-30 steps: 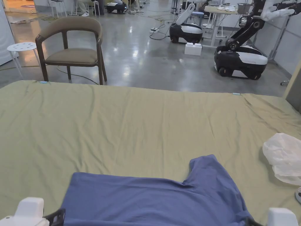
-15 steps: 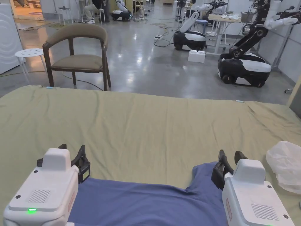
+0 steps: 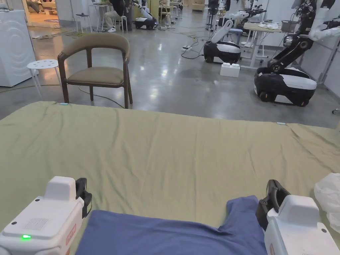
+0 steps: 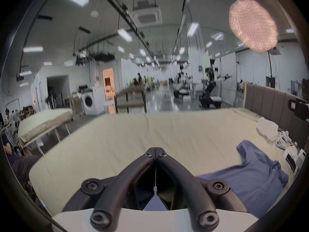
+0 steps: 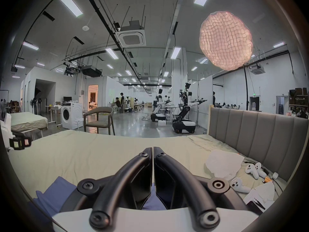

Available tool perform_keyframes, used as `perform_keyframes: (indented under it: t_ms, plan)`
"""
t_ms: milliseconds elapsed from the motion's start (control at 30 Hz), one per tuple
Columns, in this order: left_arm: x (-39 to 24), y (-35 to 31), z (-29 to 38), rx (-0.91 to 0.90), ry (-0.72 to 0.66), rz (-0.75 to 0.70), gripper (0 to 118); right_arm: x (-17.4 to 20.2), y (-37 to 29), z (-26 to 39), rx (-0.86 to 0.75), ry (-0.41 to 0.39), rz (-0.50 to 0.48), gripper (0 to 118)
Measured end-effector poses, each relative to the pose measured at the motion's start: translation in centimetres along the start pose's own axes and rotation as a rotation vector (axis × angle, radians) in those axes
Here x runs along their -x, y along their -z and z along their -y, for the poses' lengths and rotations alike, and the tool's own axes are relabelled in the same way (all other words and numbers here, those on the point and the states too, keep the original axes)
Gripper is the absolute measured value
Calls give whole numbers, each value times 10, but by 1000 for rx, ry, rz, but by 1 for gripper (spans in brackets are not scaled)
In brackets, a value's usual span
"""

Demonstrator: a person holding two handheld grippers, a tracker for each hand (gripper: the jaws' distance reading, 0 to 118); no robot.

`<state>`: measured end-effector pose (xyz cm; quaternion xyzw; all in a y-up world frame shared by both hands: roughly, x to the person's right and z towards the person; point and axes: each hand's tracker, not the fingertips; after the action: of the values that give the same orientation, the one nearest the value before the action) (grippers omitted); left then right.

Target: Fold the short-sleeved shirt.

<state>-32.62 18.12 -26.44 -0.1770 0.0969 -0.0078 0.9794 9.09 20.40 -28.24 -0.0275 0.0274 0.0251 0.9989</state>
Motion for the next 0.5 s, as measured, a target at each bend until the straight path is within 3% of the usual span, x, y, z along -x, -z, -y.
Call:
perform_keyframes:
  t_ms: [233, 300, 333, 367, 433, 500]
  plan:
    - [41, 110, 29, 379, -85, 93, 0, -8, 18, 27, 107, -2, 12, 0]
    - [43, 136, 36, 466, -93, 88, 13, -11, 22, 35, 136, -11, 21, 0]
    - [45, 149, 40, 505, -100, 93, 24, -13, 24, 39, 152, -17, 26, 0]
    - [46, 162, 44, 542, -103, 103, 41, -15, 25, 43, 167, -22, 29, 0]
    - [48, 182, 52, 600, -118, 130, 61, -20, 28, 51, 192, -30, 40, 0]
    - [48, 202, 58, 645, -140, 135, 64, -24, 29, 57, 217, -36, 54, 0]
